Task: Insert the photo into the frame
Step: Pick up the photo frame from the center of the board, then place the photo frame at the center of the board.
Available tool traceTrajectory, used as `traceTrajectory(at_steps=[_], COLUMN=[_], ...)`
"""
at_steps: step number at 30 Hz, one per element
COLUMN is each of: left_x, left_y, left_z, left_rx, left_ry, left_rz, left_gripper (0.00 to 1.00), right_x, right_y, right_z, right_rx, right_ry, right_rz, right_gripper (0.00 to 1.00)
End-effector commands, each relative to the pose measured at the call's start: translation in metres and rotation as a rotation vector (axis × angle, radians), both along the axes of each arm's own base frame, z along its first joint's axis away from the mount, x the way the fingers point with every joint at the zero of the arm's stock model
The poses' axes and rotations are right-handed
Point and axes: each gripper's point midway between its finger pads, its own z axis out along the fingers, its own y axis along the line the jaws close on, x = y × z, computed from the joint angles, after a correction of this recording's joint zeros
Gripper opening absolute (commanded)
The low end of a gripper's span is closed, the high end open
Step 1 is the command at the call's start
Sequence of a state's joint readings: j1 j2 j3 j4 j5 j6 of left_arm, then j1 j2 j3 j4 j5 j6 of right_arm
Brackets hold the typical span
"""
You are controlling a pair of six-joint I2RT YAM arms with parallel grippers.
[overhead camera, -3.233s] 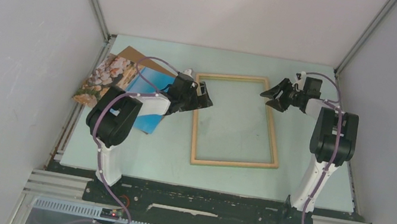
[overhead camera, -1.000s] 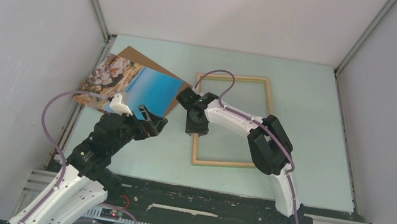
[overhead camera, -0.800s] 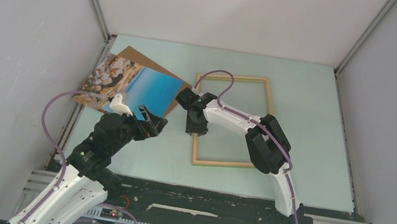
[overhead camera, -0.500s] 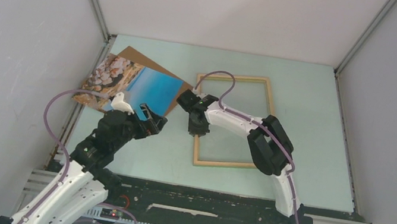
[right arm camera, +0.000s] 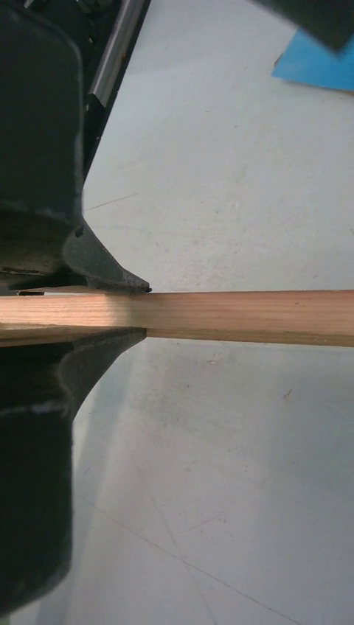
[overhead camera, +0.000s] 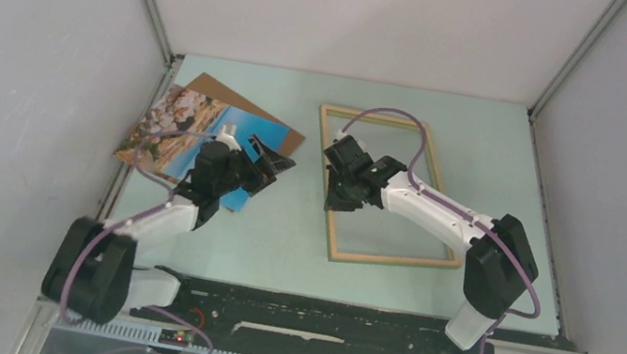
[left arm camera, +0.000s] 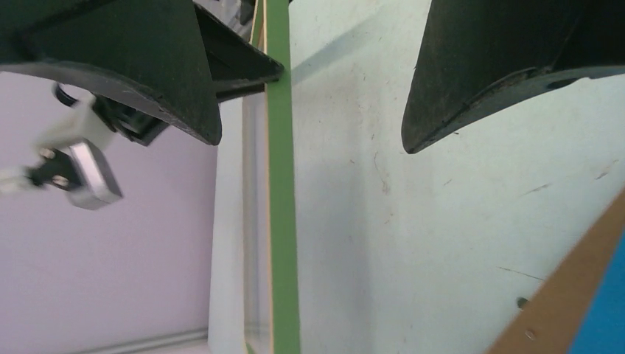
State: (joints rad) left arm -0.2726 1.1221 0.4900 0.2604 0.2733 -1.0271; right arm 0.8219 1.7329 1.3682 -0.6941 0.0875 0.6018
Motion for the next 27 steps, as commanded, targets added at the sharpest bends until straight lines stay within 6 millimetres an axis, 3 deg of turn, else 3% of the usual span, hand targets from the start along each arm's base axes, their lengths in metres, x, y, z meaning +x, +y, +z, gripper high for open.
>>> traceTrajectory(at_steps=[1,5,8,11,20,27], left_x=[0.022,0.043,0.048,0.057,0.079,0.085], left_y=[-0.041,-0.057,-0.074,-0.087,-0.107,-0.119], left_z=[0.032,0.027,0.034,0.023,-0.006,-0.015], left_rx=[-0.184,-0.227,-0.303,-0.360,-0.345,-0.344], left_ry=[-0.140,-0.171,-0.237,-0.218,-0.213,-0.206], left_rz=[-0.161,-0.198,-0.270,-0.295,-0.308,-0.326], left_gripper=[1.00,1.00,1.00,1.00,0.99,0.90], right_x=[0.007,0.007,0.009,0.009,0.014,0.012], right_y=[0.005,0.010,0.012,0.014,0.016,0.024], right_z=[0.026,0.026,0.024,0.023,0.017,0.010], right_rx=[0.081,0.103,0.113,0.122,0.123,0.148], right_ry=[-0.075,-0.068,-0.062,-0.059,-0.055,-0.022], right_rz=[0.035,0.044,0.044,0.050,0.044,0.065], right_gripper=[0.00,0.00,0.00,0.00,0.00,0.00])
